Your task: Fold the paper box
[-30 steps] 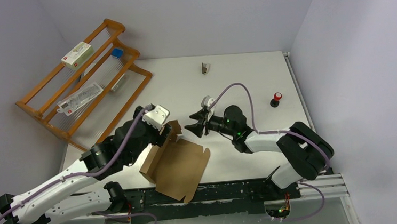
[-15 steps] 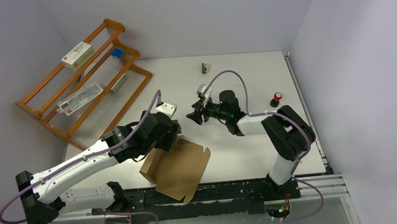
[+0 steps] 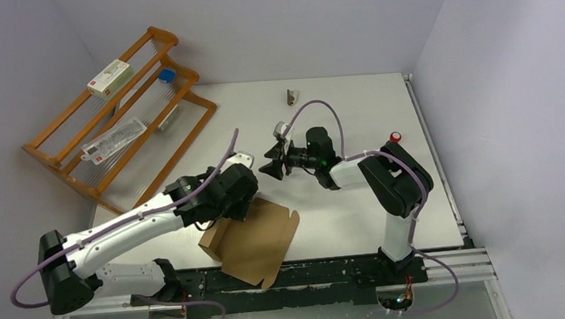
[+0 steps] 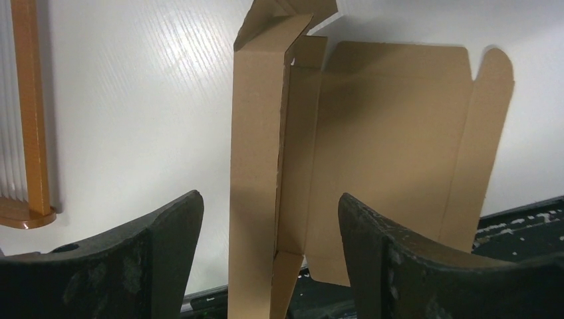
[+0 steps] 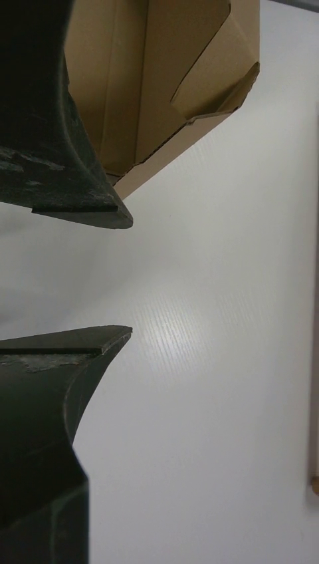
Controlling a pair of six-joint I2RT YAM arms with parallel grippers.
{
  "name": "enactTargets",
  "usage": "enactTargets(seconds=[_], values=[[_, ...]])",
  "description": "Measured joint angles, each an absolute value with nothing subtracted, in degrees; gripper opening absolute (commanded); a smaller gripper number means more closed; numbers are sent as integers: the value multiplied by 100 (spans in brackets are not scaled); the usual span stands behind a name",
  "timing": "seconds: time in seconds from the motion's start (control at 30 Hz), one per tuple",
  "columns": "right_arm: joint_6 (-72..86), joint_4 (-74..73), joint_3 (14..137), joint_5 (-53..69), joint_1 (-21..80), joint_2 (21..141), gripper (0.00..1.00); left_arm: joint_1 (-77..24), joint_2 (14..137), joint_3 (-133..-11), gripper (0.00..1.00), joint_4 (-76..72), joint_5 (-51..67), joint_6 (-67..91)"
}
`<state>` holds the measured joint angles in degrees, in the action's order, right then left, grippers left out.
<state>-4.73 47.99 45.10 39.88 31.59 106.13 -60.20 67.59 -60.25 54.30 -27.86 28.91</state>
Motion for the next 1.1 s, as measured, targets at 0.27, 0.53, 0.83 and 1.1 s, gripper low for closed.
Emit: enactTargets(seconds=[0.27, 0.53, 0.83, 1.1], values=[[-386, 5030, 4495, 4077, 3159, 10624, 60, -5900, 7286, -5909, 67, 5286, -2805, 2764], [-386, 5098, 4416, 4075, 3159, 10624, 60, -5107, 7288, -5688, 58, 4890, -2456, 2460], [-416, 5107, 4418, 4108, 3157, 10624, 60, -5009, 7472, -5577, 37, 4495, -2084, 2093], [-440, 5096, 4427, 4185, 2908, 10624, 60, -4928, 7679, -5544, 33, 4023, -2038, 1203]])
